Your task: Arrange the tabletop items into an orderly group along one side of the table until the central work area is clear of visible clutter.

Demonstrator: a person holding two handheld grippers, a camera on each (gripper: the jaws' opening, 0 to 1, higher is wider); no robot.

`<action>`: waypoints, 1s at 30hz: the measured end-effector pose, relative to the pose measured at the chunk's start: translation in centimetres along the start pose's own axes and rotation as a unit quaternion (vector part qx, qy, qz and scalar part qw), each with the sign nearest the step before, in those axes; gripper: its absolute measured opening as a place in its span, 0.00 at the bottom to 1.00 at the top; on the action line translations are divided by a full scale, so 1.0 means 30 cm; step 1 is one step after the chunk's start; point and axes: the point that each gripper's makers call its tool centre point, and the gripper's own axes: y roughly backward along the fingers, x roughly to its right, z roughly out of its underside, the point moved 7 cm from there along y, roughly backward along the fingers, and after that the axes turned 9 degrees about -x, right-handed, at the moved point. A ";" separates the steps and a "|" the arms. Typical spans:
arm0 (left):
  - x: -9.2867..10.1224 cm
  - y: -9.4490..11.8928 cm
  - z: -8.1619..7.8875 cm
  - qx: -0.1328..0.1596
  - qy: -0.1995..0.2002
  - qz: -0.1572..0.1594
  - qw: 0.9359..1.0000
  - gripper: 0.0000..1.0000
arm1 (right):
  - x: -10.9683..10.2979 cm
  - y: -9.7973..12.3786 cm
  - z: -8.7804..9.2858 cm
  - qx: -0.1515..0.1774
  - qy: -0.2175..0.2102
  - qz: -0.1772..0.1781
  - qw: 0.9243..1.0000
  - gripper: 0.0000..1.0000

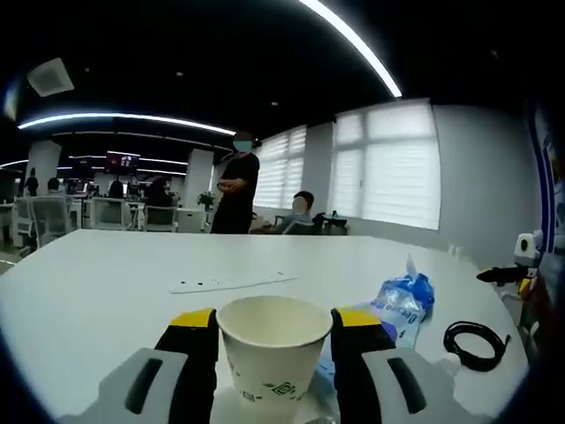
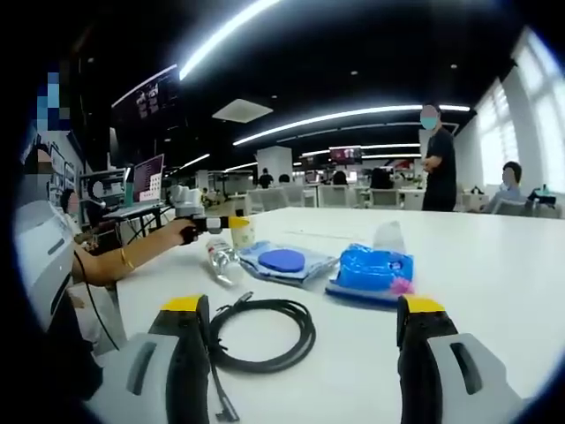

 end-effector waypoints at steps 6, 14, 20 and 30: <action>-0.004 0.004 0.009 -0.001 -0.003 -0.004 1.000 0.51 | 0.003 0.001 0.002 0.000 -0.001 0.000 1.000 0.84; -0.001 0.012 0.010 -0.008 -0.020 -0.011 1.000 0.51 | 0.003 -0.001 0.003 0.000 -0.002 -0.001 1.000 0.84; 0.000 0.015 0.014 -0.017 -0.029 -0.014 0.999 0.52 | 0.001 -0.001 0.003 0.000 -0.002 -0.002 1.000 0.84; -0.005 0.024 0.017 -0.025 -0.036 -0.022 0.999 0.55 | -0.003 0.001 0.001 0.000 -0.002 -0.004 1.000 0.84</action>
